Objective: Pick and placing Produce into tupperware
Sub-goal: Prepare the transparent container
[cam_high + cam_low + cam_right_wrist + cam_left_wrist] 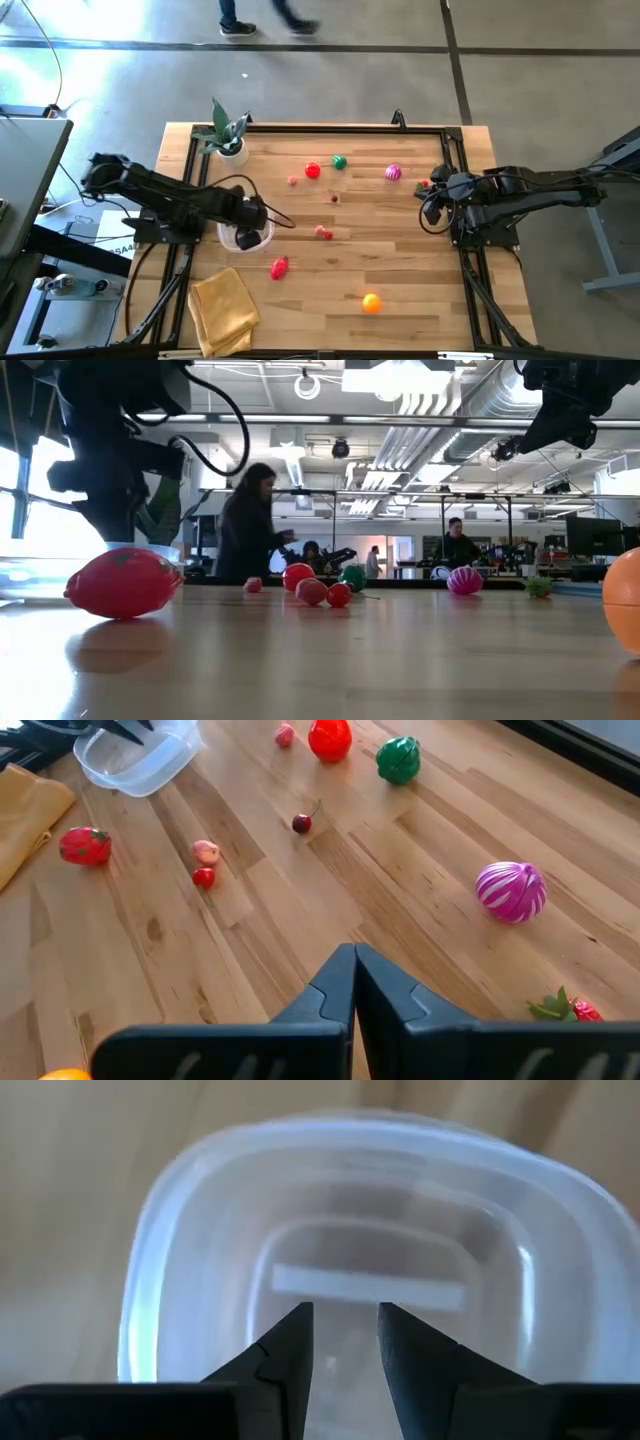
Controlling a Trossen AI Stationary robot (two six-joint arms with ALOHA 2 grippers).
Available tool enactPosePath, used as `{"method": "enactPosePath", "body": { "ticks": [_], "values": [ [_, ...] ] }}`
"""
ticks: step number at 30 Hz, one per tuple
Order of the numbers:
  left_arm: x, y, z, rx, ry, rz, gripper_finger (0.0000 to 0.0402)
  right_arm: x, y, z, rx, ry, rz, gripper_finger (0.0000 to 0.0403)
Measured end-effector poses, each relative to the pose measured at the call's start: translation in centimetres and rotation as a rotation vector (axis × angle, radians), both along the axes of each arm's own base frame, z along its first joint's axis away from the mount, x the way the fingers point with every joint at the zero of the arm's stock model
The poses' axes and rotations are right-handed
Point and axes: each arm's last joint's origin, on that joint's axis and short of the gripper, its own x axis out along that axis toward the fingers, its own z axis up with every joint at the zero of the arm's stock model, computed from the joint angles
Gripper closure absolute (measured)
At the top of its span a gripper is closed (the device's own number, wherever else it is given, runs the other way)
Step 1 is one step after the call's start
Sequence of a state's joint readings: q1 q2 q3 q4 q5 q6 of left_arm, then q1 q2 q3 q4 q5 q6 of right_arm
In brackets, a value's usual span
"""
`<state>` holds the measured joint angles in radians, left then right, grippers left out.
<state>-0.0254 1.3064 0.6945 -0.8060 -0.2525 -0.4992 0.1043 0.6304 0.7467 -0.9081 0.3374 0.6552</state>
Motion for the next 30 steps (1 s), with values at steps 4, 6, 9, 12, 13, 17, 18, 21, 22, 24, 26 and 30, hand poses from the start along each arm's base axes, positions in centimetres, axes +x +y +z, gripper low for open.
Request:
{"method": "enactPosePath", "body": {
  "ticks": [4,6,9,12,13,17,18,21,22,24,26,30],
  "values": [
    [1.2,0.1,-1.0,0.033,-0.017,-0.027,0.0295,0.0,0.0,0.0,-0.002,0.000,-0.001,0.0402],
    [1.6,0.6,-1.3,0.034,-0.026,-0.024,0.0295,0.0,0.0,0.0,-0.006,-0.001,-0.006,0.0402],
    [1.9,1.7,-1.6,0.038,-0.032,0.009,0.0295,0.0,0.0,0.0,-0.010,-0.002,-0.009,0.0402],
    [2.2,2.7,-1.5,0.023,-0.067,0.017,0.0295,0.0,0.0,0.0,-0.010,-0.002,-0.010,0.0402],
    [2.4,3.0,-1.5,0.006,-0.087,0.011,0.0295,0.0,0.0,0.0,-0.010,-0.002,-0.010,0.0402],
    [3.1,3.9,-1.3,-0.061,-0.172,-0.016,0.0295,0.1,0.0,0.0,-0.013,0.002,-0.012,0.0402],
    [3.3,4.1,-1.4,-0.071,-0.188,-0.020,0.0295,0.1,0.0,0.0,-0.013,0.004,-0.012,0.0402],
    [3.6,4.7,-1.3,-0.081,-0.225,-0.020,0.0295,0.1,0.0,0.0,-0.013,0.005,-0.012,0.0402],
    [3.8,4.9,-1.4,-0.085,-0.239,-0.019,0.0295,0.1,0.0,0.0,-0.013,0.005,-0.012,0.0402],
    [3.8,5.2,-1.4,-0.098,-0.253,-0.013,0.0295,0.1,0.0,0.0,-0.013,0.005,-0.012,0.0402],
    [4.2,5.5,-1.5,-0.110,-0.285,-0.024,0.0295,0.1,0.0,0.0,-0.013,0.004,-0.012,0.0402],
    [4.7,5.7,-1.8,-0.136,-0.300,-0.034,0.0295,0.1,0.0,0.0,-0.014,0.003,-0.013,0.0402]
  ]
}}
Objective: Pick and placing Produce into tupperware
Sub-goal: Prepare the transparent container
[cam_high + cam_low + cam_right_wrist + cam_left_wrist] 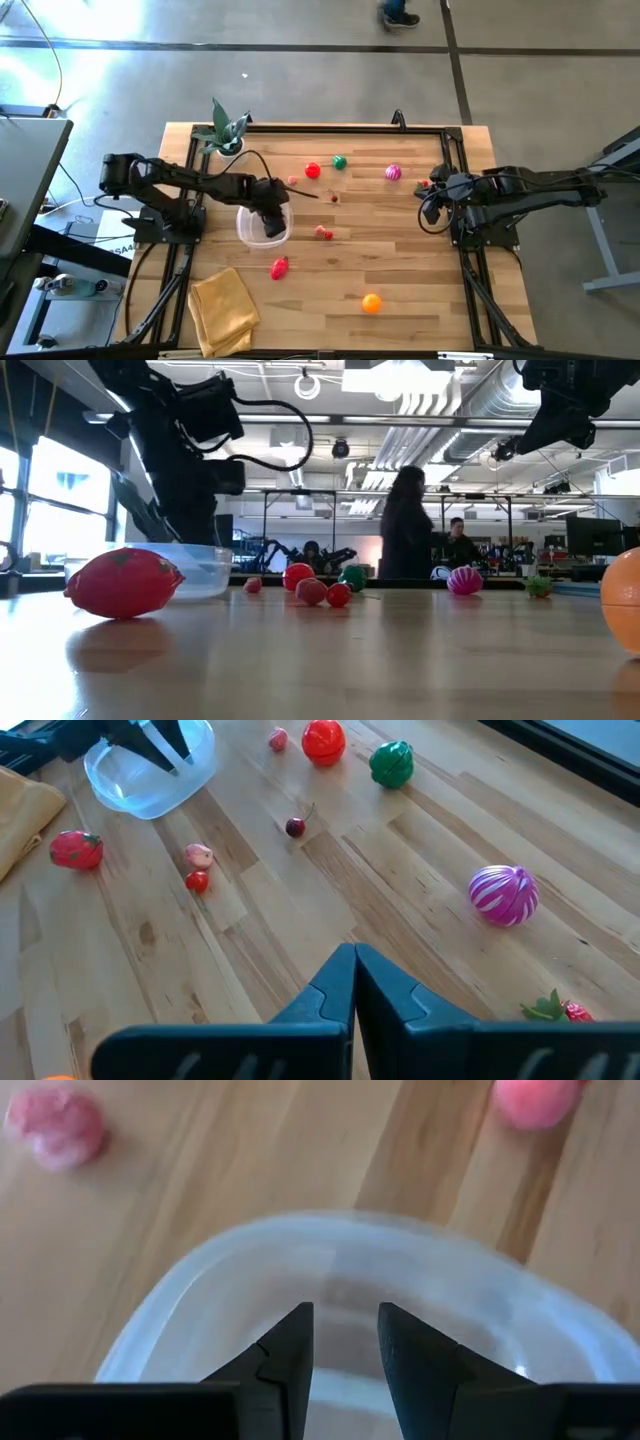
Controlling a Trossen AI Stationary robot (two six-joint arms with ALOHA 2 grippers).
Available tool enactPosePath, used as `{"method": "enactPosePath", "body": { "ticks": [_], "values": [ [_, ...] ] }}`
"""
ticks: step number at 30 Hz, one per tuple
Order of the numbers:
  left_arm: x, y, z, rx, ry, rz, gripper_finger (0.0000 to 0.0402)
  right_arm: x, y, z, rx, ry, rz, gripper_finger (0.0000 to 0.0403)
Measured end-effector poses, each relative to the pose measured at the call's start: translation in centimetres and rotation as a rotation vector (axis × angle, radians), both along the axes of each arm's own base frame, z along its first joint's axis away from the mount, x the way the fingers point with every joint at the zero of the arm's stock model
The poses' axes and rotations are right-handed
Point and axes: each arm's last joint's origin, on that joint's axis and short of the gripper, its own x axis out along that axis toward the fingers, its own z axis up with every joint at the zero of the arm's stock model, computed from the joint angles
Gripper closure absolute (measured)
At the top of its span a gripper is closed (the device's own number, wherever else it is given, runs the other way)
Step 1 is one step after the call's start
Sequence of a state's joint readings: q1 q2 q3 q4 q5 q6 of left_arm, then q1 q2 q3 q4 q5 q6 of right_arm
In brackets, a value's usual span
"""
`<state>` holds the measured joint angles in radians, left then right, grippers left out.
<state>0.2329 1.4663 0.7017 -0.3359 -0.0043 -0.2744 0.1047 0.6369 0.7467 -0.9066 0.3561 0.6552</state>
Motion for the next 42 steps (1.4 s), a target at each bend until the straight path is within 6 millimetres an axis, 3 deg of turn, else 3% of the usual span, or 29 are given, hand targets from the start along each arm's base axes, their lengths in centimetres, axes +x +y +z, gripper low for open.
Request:
{"method": "enactPosePath", "body": {
  "ticks": [4,13,21,31,42],
  "values": [
    [1.2,0.3,-0.4,-0.020,0.040,-0.012,0.0295,0.0,0.0,0.0,0.000,-0.003,0.000,0.0402],
    [6.3,0.9,-0.6,-0.061,0.104,-0.102,0.0295,0.0,0.0,0.0,-0.003,-0.005,0.003,0.0402],
    [10.3,-0.4,-1.0,-0.075,0.157,-0.189,0.0296,0.0,0.0,0.0,-0.005,-0.003,0.006,0.0402],
    [12.3,-2.9,-0.1,-0.086,0.130,-0.275,0.0296,0.0,0.0,0.0,0.001,-0.003,0.012,0.0402],
    [13.0,-1.5,0.9,-0.044,0.087,-0.238,0.0295,0.0,0.0,0.0,0.001,-0.002,0.012,0.0402]
  ]
}}
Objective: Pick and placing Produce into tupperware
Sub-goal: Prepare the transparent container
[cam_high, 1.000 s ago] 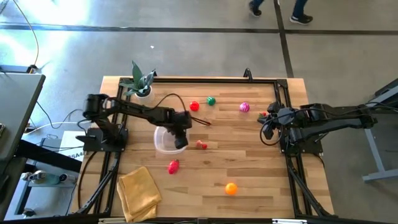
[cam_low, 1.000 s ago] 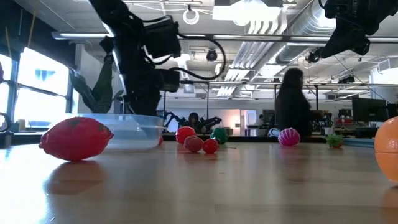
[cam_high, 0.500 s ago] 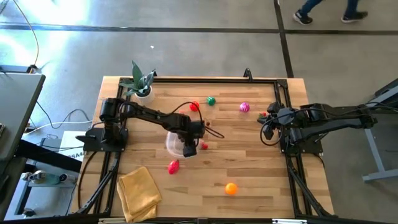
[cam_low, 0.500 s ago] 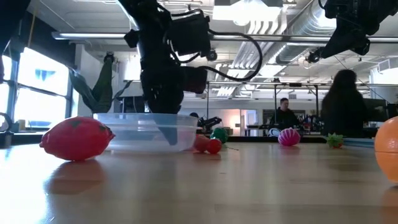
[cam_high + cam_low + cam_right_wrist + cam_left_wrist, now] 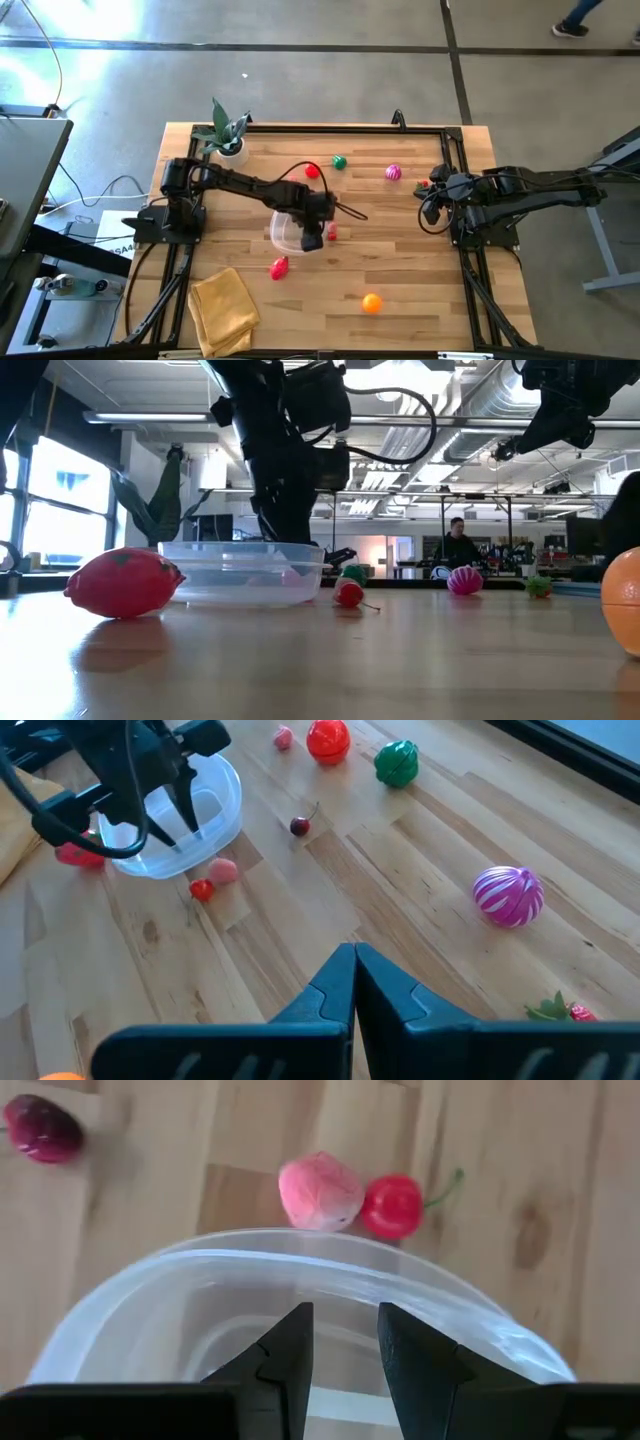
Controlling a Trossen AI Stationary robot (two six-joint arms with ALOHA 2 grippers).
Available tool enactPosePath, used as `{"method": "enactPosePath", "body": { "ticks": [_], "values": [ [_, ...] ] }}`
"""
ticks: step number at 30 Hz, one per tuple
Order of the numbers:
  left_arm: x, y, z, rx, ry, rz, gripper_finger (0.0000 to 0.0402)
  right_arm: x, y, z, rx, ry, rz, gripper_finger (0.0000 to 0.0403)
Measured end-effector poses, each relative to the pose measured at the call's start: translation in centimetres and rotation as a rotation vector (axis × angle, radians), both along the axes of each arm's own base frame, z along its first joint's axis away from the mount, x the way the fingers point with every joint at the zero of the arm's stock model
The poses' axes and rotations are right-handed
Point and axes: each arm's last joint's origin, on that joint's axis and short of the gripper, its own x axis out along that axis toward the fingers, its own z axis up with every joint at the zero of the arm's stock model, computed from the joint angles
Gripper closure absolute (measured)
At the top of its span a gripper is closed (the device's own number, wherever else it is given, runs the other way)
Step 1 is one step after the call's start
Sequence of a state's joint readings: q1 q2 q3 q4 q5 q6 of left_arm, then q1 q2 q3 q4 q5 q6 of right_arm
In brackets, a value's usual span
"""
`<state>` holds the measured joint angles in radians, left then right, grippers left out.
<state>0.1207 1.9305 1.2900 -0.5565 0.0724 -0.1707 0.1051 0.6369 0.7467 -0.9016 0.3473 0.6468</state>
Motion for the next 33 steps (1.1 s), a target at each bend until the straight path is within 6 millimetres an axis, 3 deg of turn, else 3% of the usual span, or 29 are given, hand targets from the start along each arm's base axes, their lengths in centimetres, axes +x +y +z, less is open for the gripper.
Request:
{"method": "enactPosePath", "body": {
  "ticks": [21,27,33],
  "values": [
    [-1.8,7.5,0.0,0.007,0.017,0.214,0.0295,0.0,0.0,0.0,-0.011,0.005,0.014,0.0402],
    [-1.8,6.3,-0.1,-0.091,0.034,0.147,0.0295,0.0,0.0,0.0,-0.012,0.005,0.015,0.0402],
    [-1.6,2.6,-0.4,-0.133,0.102,0.038,0.0295,0.0,0.0,0.0,-0.014,0.006,0.017,0.0402]
  ]
}}
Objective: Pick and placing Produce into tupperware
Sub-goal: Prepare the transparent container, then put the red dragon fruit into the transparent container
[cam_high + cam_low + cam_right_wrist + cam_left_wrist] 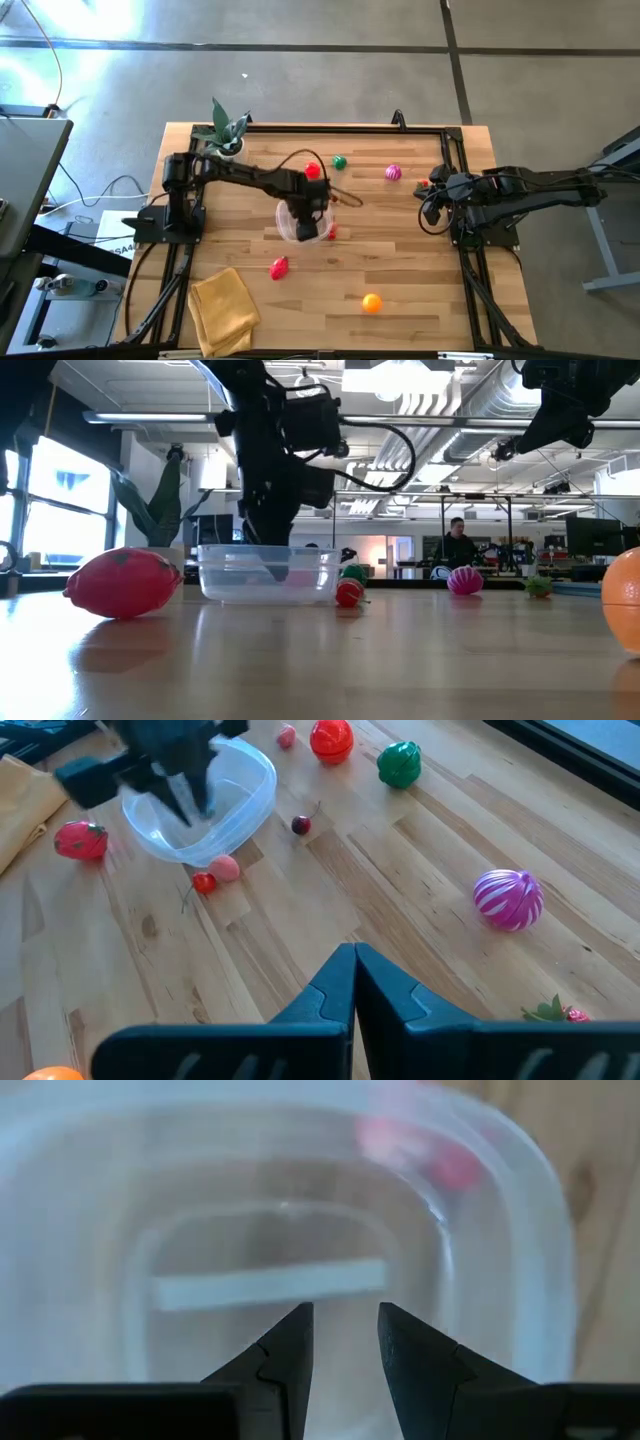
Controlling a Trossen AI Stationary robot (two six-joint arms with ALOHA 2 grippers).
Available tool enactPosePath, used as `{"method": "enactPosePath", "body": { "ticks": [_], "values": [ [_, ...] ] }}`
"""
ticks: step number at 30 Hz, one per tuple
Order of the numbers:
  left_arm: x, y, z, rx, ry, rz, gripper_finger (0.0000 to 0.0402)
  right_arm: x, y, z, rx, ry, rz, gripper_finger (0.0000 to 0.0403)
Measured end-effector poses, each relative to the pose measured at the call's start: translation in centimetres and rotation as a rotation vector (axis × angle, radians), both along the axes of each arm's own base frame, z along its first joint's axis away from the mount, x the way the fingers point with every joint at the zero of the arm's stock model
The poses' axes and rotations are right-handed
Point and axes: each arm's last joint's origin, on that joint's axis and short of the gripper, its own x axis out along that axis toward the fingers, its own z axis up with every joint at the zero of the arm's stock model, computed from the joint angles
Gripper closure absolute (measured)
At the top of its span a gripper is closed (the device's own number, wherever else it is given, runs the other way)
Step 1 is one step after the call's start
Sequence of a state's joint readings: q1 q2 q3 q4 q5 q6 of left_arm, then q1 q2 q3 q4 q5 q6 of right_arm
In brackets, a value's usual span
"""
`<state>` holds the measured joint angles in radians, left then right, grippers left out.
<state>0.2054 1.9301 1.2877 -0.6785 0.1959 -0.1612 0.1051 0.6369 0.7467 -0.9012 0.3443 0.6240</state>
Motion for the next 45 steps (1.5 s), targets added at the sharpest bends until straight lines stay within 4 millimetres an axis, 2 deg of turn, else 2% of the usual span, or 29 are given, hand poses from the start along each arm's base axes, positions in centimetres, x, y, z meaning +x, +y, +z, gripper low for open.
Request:
{"method": "enactPosePath", "body": {
  "ticks": [6,12,16,21,27,32,40,45],
  "values": [
    [0.4,-3.4,-0.2,0.028,0.010,-0.087,0.0295,0.0,0.0,0.0,0.000,0.000,0.000,0.0402],
    [0.5,-5.6,-0.2,0.028,0.014,-0.145,0.0295,0.0,0.0,0.0,0.005,-0.001,-0.001,0.0402],
    [0.5,-6.3,-0.2,0.029,0.014,-0.165,0.0295,0.0,0.0,0.0,0.006,-0.001,0.000,0.0402],
    [0.5,-6.2,-0.2,0.034,0.015,-0.162,0.0295,0.0,0.0,0.0,0.007,-0.001,0.001,0.0402],
    [0.1,-6.0,0.1,0.127,0.050,-0.139,0.0296,0.0,0.0,0.0,0.008,-0.001,0.002,0.0402],
    [-1.1,-5.8,3.3,0.180,0.014,-0.098,0.0296,0.0,0.0,0.0,0.008,-0.001,0.002,0.0402],
    [-5.4,-5.7,11.6,0.298,-0.170,0.013,0.0296,0.0,0.1,0.0,0.023,0.001,0.019,0.0402],
    [-7.4,-7.0,14.3,0.320,-0.252,0.002,0.0296,0.0,0.1,0.0,0.030,0.008,0.043,0.0402]
  ]
}}
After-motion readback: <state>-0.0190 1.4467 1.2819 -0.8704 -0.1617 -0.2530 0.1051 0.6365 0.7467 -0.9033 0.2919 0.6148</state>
